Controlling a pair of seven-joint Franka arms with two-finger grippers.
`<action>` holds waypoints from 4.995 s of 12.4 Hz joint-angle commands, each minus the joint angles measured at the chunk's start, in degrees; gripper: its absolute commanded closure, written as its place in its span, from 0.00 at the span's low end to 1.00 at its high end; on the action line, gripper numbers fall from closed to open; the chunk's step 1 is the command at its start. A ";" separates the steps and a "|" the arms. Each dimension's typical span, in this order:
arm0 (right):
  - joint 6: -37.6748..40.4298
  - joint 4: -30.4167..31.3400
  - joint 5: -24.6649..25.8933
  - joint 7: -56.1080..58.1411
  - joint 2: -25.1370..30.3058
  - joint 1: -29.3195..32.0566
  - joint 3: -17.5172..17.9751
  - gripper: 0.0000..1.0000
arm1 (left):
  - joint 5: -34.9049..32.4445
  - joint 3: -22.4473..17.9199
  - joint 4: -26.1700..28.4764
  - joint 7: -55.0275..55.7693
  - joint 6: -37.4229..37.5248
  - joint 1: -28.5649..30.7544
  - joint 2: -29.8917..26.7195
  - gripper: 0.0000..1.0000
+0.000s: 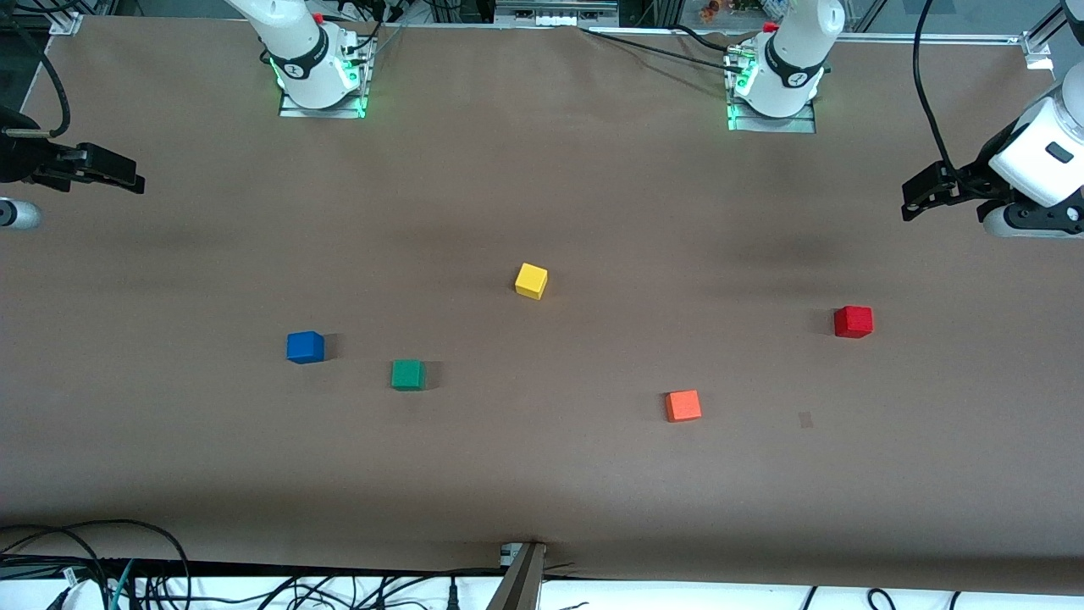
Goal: Pass red block to right arm, stack on blue
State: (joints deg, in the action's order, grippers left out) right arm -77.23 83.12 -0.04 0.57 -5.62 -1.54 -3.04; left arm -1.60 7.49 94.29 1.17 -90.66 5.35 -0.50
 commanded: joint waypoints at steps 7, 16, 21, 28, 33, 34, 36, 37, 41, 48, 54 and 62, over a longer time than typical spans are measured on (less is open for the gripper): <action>0.42 -1.47 0.13 0.75 -0.62 0.57 0.23 0.00 | -0.95 0.07 -0.95 -0.47 2.15 0.10 0.15 0.00; 0.42 -1.47 0.13 0.75 -0.62 0.57 0.23 0.00 | -0.95 0.07 -0.95 -0.47 2.15 0.10 0.14 0.00; 0.42 -1.47 0.13 0.75 -0.62 0.57 0.23 0.00 | -1.04 -0.19 -0.86 -0.82 2.15 0.19 0.23 0.00; 0.42 -1.47 0.13 0.92 -0.71 0.57 0.23 0.00 | -1.04 -0.54 0.01 -3.90 4.24 3.53 4.87 0.00; 0.42 -1.91 0.13 0.92 -1.41 0.57 0.14 0.00 | -5.34 -0.46 0.54 -4.68 -1.34 4.67 16.65 0.00; 0.42 -1.91 0.13 0.75 -1.41 0.57 0.23 0.00 | -5.43 -0.54 0.46 -4.69 -3.54 5.02 18.84 0.00; 0.42 -1.91 0.13 0.66 -1.67 0.48 0.23 0.00 | -6.74 -0.54 2.11 -4.77 -10.21 5.03 22.11 0.00; 0.33 -1.91 0.13 0.57 -1.93 0.48 0.23 0.00 | -7.88 -0.54 4.74 -4.77 -14.76 5.03 22.46 0.00; -0.11 -1.83 -0.48 0.57 -3.25 0.30 0.41 0.00 | -10.43 -0.63 19.42 -4.69 -37.88 6.34 23.34 0.00; -0.20 -1.83 -0.57 0.48 -5.19 0.30 0.58 0.00 | -11.52 0.07 20.49 -4.25 -44.25 9.95 30.29 0.00; -0.29 -1.83 -0.49 0.57 -6.15 0.30 0.58 0.00 | -10.88 0.16 19.97 -5.91 -44.08 9.86 30.64 0.87; -0.37 -1.83 -9.34 0.57 -7.91 0.13 0.76 0.00 | -8.61 3.22 15.41 -31.88 -40.83 9.95 28.79 0.94</action>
State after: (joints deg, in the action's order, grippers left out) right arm -78.08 82.81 -6.46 0.57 -12.05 -1.65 -2.61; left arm -12.80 8.77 110.96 -22.49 -133.03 14.74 28.85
